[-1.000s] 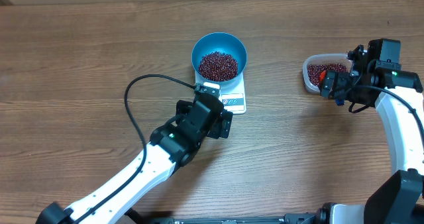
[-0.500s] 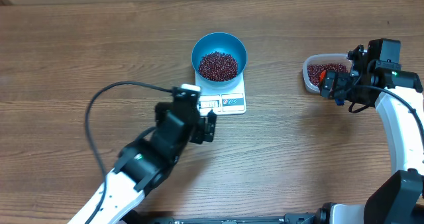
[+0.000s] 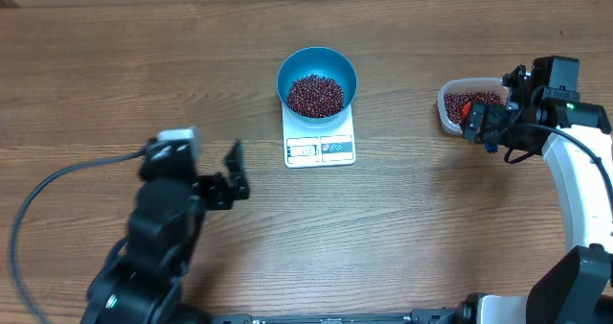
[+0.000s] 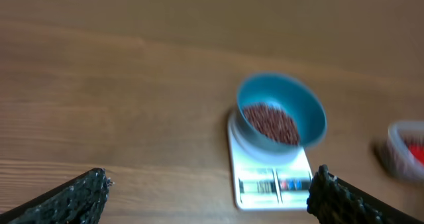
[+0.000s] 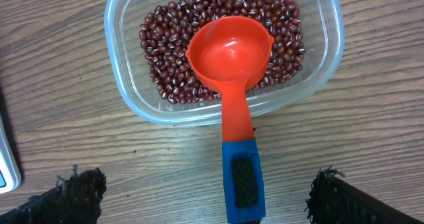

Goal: Scoop item into bowl and weigh 150g on scale

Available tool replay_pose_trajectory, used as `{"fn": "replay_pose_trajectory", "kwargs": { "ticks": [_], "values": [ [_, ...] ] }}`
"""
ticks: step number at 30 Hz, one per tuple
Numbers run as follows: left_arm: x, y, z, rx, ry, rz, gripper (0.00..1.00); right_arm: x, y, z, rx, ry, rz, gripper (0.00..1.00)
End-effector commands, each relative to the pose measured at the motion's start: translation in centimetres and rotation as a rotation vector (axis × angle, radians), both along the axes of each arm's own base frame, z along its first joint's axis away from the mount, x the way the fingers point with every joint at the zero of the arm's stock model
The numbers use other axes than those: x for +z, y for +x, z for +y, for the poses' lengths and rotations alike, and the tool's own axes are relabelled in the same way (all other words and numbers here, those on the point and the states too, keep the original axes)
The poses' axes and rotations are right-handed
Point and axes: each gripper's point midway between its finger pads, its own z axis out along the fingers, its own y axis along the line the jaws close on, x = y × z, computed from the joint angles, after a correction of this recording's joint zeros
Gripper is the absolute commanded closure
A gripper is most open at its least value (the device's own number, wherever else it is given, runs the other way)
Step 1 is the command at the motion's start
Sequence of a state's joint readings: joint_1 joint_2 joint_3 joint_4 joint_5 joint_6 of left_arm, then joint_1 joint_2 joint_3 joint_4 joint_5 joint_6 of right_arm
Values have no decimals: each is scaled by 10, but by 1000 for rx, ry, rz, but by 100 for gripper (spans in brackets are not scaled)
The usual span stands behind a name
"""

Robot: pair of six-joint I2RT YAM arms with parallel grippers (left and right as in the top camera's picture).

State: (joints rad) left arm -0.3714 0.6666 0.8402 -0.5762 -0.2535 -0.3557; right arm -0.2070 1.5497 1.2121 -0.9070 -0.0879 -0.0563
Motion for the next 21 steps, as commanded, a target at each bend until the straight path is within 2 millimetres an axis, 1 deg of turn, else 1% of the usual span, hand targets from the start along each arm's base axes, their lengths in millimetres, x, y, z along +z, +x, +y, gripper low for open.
{"fn": "replay_pose_trajectory", "kwargs": {
  "ticks": [1, 4, 9, 15, 21],
  "values": [
    [6, -11, 18, 37, -4, -53, 0, 5, 5, -1, 5, -13, -15, 0],
    [7, -22, 34, 86, -19, -95, 0, 5, 5, -1, 5, -13, -15, 0],
    [-5, -34, 53, 154, -53, -172, 0, 5, 5, -1, 5, -13, -15, 0],
    [-15, -34, 67, 211, -84, -338, 0, 5, 5, -1, 5, -13, -15, 0],
    [-32, -28, 70, 223, -103, -454, 0, 5, 5, -1, 5, -13, -15, 0]
  ]
}}
